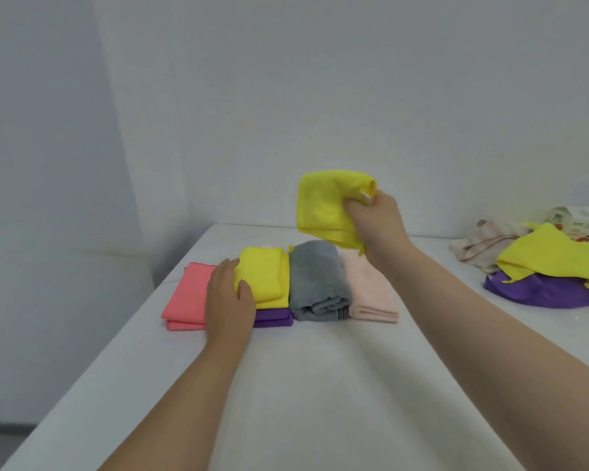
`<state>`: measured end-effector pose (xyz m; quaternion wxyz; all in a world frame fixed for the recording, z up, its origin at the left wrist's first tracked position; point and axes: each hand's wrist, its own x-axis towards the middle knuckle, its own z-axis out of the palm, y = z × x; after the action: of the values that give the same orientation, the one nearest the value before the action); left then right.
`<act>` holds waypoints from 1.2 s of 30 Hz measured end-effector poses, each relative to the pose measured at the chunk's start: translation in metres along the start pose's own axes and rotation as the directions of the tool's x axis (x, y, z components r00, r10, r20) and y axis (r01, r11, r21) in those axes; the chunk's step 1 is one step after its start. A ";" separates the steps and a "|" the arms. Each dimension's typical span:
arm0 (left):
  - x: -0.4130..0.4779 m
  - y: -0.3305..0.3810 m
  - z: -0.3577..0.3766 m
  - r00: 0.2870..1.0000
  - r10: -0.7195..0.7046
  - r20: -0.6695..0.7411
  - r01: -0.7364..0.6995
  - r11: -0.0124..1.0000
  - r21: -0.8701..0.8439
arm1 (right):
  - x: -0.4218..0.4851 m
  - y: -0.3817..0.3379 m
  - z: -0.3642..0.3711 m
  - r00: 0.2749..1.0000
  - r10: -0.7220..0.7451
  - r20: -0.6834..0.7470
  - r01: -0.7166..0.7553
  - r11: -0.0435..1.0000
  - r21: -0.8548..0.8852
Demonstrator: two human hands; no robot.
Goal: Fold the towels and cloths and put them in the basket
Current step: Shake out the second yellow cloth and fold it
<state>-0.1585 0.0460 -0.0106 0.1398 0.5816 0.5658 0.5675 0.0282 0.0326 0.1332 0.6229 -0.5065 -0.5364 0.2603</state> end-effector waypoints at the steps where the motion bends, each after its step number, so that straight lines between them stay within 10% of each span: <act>1: 0.000 0.000 0.000 0.999 -0.044 -0.005 0.043 0.999 -0.024 | 0.005 -0.002 0.013 0.990 -0.138 -0.019 0.132 0.971 -0.198; 4: 0.001 0.002 -0.004 0.982 -0.183 -0.044 0.172 0.969 -0.176 | 0.010 0.003 0.050 0.912 -0.335 0.238 0.410 0.706 -0.578; 7: 0.010 0.003 -0.008 0.927 -0.373 -0.048 0.304 0.819 -0.486 | -0.009 0.023 0.090 0.801 -0.157 0.578 0.597 0.290 -0.748; 9: 0.015 0.001 -0.010 0.881 -0.474 -0.003 0.357 0.668 -0.653 | -0.025 0.041 0.107 0.761 -0.043 0.648 0.641 0.207 -0.739; 15: 0.016 0.005 -0.010 0.865 -0.501 0.030 0.379 0.613 -0.693 | -0.028 0.055 0.108 0.815 -0.029 0.578 0.535 0.421 -0.733; 22: 0.015 0.006 -0.012 0.863 -0.500 0.073 0.405 0.597 -0.693 | -0.033 0.052 0.105 0.740 0.079 0.669 0.605 0.356 -0.712; 25: 0.015 0.008 -0.014 0.874 -0.484 0.041 0.376 0.622 -0.687 | -0.024 0.043 0.094 0.655 0.240 0.716 0.455 0.632 -0.628; 28: 0.017 0.013 -0.015 0.954 -0.299 -0.019 0.246 0.818 -0.519 | -0.004 0.035 0.087 0.824 0.119 0.553 0.186 0.866 -0.464; 33: 0.018 0.003 -0.010 0.965 0.202 0.169 -0.217 0.973 0.073 | -0.002 0.073 0.097 0.761 0.183 0.622 0.479 0.487 -0.730; 36: 0.012 -0.010 -0.007 0.917 0.146 0.371 -0.305 0.858 0.414 | -0.010 0.096 0.094 0.740 0.296 0.604 0.498 0.362 -0.788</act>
<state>-0.1726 0.0560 -0.0108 0.0200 0.7468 0.5805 0.3239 -0.0415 0.0910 0.0335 0.0079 -0.5984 -0.8006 0.0302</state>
